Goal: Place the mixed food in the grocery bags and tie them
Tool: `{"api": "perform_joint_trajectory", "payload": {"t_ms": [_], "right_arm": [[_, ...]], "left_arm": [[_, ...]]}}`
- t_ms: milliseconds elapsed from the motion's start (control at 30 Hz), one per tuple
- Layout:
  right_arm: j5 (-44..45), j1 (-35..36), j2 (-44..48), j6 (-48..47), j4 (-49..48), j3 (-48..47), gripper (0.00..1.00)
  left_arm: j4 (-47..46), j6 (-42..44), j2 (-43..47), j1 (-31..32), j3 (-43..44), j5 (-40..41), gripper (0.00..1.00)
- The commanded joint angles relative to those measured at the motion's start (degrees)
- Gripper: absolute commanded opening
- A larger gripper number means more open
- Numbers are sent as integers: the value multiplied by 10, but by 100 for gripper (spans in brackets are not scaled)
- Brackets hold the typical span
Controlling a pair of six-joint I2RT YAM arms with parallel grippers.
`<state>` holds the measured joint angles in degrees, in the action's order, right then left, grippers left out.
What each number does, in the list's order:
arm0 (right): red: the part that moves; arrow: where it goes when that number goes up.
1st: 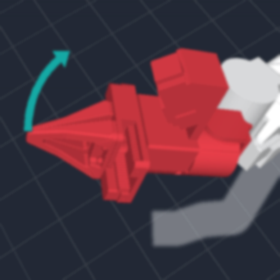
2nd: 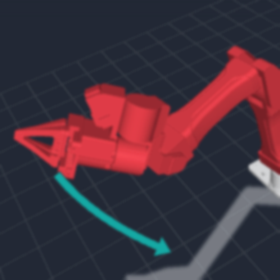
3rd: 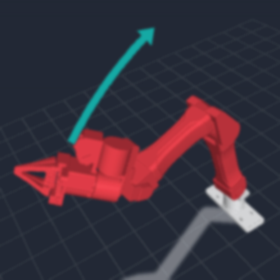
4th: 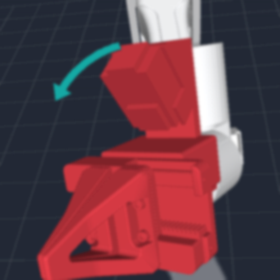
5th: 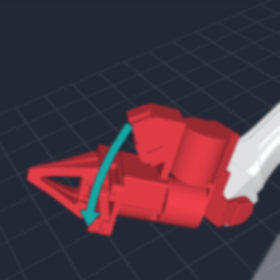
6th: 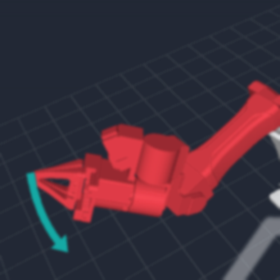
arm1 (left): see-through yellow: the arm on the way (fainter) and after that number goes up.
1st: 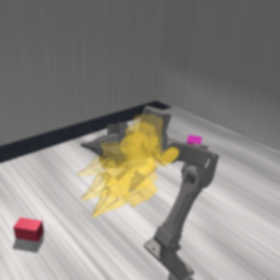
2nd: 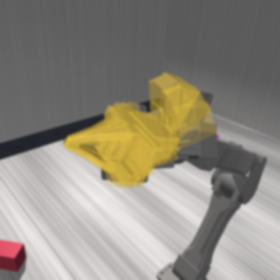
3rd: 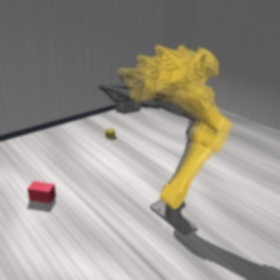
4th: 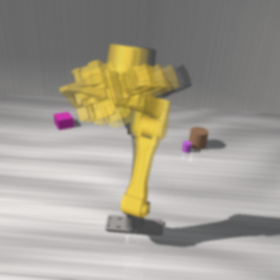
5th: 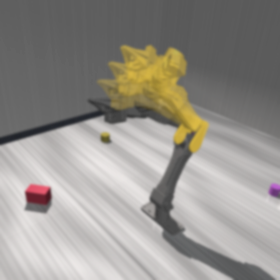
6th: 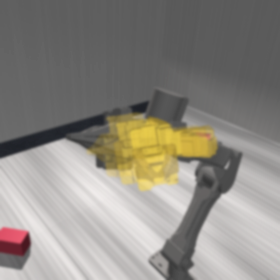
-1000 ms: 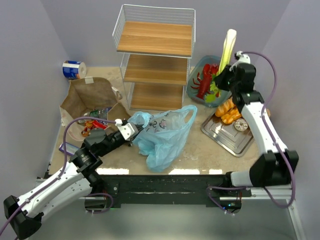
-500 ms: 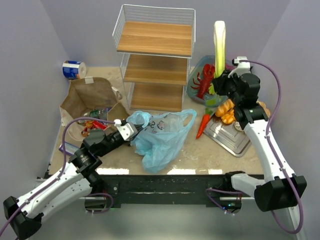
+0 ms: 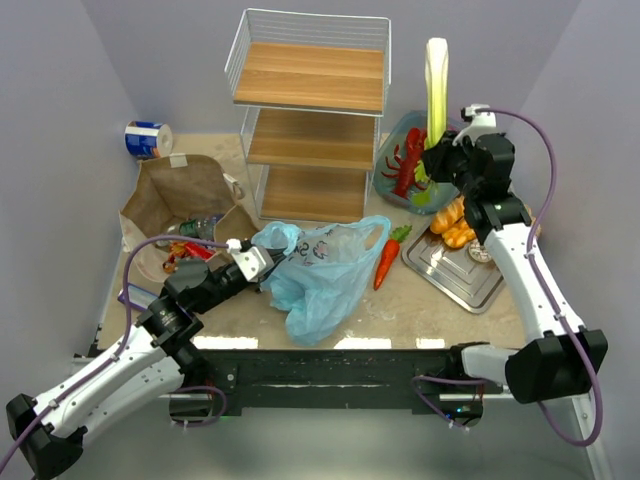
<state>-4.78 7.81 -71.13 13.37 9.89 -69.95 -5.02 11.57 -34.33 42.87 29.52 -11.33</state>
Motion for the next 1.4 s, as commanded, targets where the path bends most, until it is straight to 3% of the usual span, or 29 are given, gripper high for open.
{"api": "perform_joint_trajectory", "payload": {"t_ms": [0, 133, 267, 467, 600, 1100, 1200, 1367], "right_arm": [[-82, -1, 66, 5, -96, 54, 0], [-129, 26, 155, -32, -157, 146, 0], [-206, 58, 210, -5, -253, 223, 0], [-204, 171, 211, -27, -355, 274, 0], [-230, 195, 176, -29, -483, 316, 0], [-332, 280, -53, -20, -710, 367, 0], [-336, 313, -80, -19, -718, 386, 0], [-310, 338, -63, 2, -724, 446, 0]], "left_arm": [[-23, 6, 7, -2, 7, -4, 0], [-25, 8, 3, -2, 8, -8, 0], [-25, 8, 2, -2, 10, -12, 0], [-22, 12, 9, -4, 10, -19, 0], [-18, 11, 21, -6, 10, -21, 0], [-18, 20, 36, -17, 5, -23, 0], [-19, 21, 34, -22, 4, -19, 0], [-10, 23, 41, -24, 5, 56, 0]]}}
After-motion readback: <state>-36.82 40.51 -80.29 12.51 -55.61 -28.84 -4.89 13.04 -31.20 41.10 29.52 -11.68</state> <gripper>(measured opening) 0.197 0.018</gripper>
